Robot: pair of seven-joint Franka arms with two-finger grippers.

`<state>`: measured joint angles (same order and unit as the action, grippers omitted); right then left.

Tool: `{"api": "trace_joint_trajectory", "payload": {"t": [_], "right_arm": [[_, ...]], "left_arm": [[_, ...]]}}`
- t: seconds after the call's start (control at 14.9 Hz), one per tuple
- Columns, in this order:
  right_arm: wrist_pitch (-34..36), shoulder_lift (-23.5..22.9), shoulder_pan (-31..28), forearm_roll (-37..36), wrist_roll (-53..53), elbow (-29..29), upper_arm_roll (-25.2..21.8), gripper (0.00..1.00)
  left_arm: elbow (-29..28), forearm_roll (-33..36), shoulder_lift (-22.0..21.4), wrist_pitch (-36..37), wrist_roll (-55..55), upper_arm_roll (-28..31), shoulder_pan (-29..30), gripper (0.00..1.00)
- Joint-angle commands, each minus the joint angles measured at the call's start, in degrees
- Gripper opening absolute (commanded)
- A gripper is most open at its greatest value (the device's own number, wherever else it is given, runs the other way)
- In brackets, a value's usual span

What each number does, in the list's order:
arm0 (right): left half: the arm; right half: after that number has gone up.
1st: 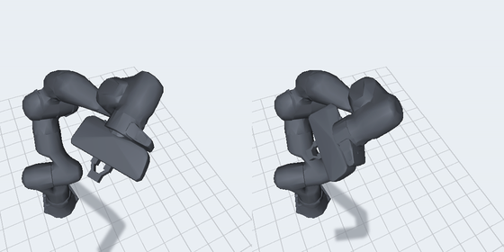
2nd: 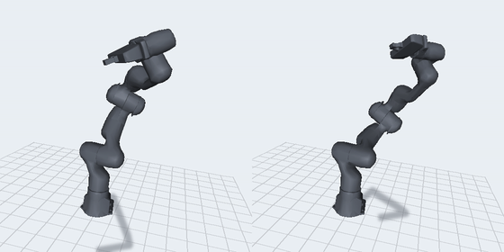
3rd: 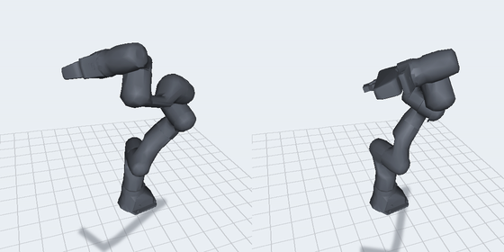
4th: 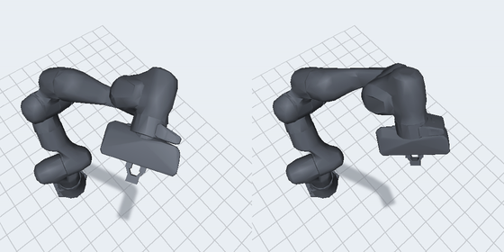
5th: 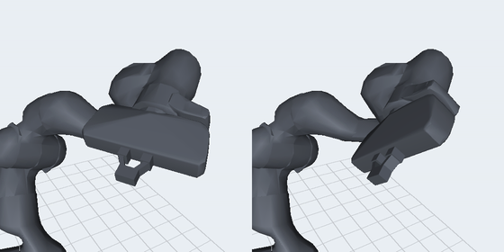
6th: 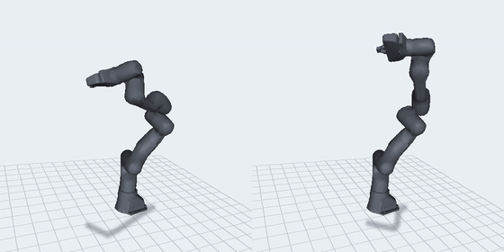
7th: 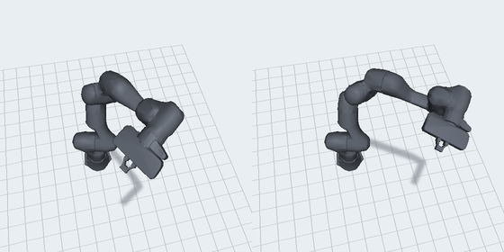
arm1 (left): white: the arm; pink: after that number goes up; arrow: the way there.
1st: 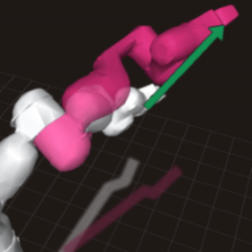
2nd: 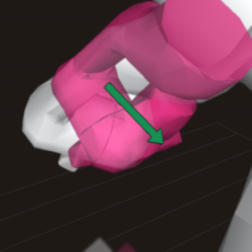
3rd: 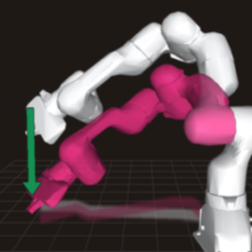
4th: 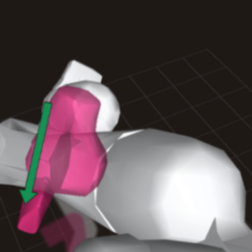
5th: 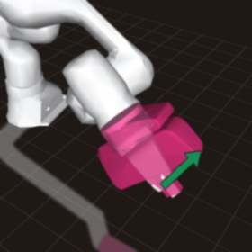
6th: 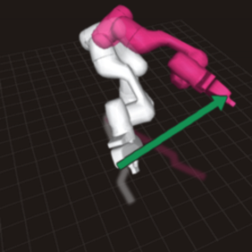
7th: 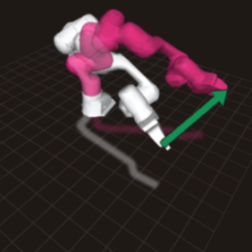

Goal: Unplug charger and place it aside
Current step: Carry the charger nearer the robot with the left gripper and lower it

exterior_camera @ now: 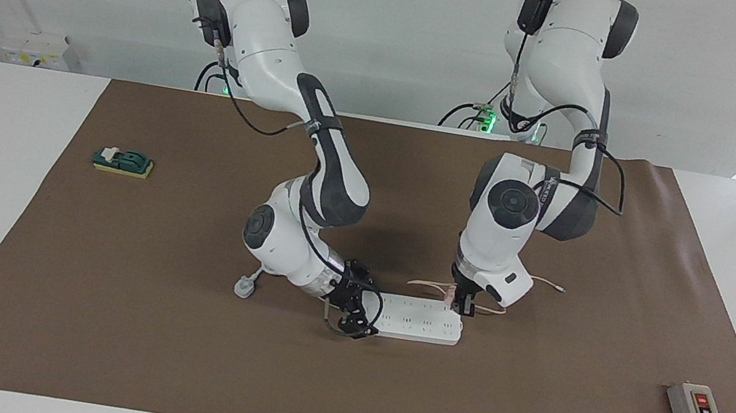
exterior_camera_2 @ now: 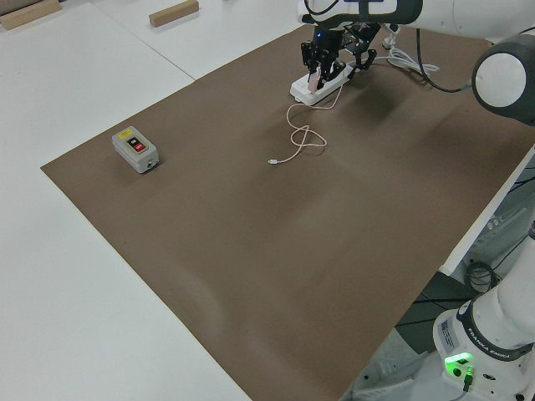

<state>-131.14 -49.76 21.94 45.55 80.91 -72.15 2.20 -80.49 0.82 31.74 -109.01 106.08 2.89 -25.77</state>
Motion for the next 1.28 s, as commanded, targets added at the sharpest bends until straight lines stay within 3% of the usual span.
{"api": "trace_joint_trajectory", "payload": {"t": [0.0, 0.2, 0.27, 0.34, 0.4, 0.67, 0.94, 1.21], "right_arm": [[-2.01, -0.78, -1.11, 1.30, -2.16, 0.87, 0.18, 0.00], [-2.01, -0.78, -1.11, 1.30, -2.07, 0.96, 0.18, 0.00], [-2.01, -0.78, -1.02, 1.47, -1.90, 0.96, 0.26, 0.38], [-2.01, -0.78, -0.67, 1.12, -1.72, 0.96, 0.18, 0.93], [-1.84, -0.69, -0.49, 0.95, -1.55, 1.13, 0.18, 1.00], [-1.48, 2.64, -0.75, -0.45, -1.46, 1.05, -0.18, 1.00], [2.54, 7.12, -1.37, -8.09, -1.54, 0.69, -0.70, 1.00], [13.26, 12.75, -2.51, -17.14, -2.33, 0.08, -3.25, 1.00]], "left_arm": [[-0.02, 1.11, -2.73, 3.10, -1.92, 0.10, 0.64, 0.00], [-1.16, 0.85, -5.02, 5.64, -11.38, 0.01, 2.74, 0.00], [-1.60, 0.76, -5.46, 6.00, -16.91, 0.01, 3.62, 0.00], [-2.91, 0.76, -5.81, 5.14, -22.10, 0.01, 5.19, 0.00], [-3.61, 0.76, -5.99, 4.08, -26.85, 0.01, 6.34, 0.00], [-8.43, 0.76, -8.88, 4.25, -52.66, 0.01, 10.82, 0.00], [-23.36, 0.76, -18.27, 2.24, -80.80, 0.10, 15.65, 0.00], [-36.72, 0.76, -27.06, -6.37, -93.40, 0.01, 19.79, 0.00]]}}
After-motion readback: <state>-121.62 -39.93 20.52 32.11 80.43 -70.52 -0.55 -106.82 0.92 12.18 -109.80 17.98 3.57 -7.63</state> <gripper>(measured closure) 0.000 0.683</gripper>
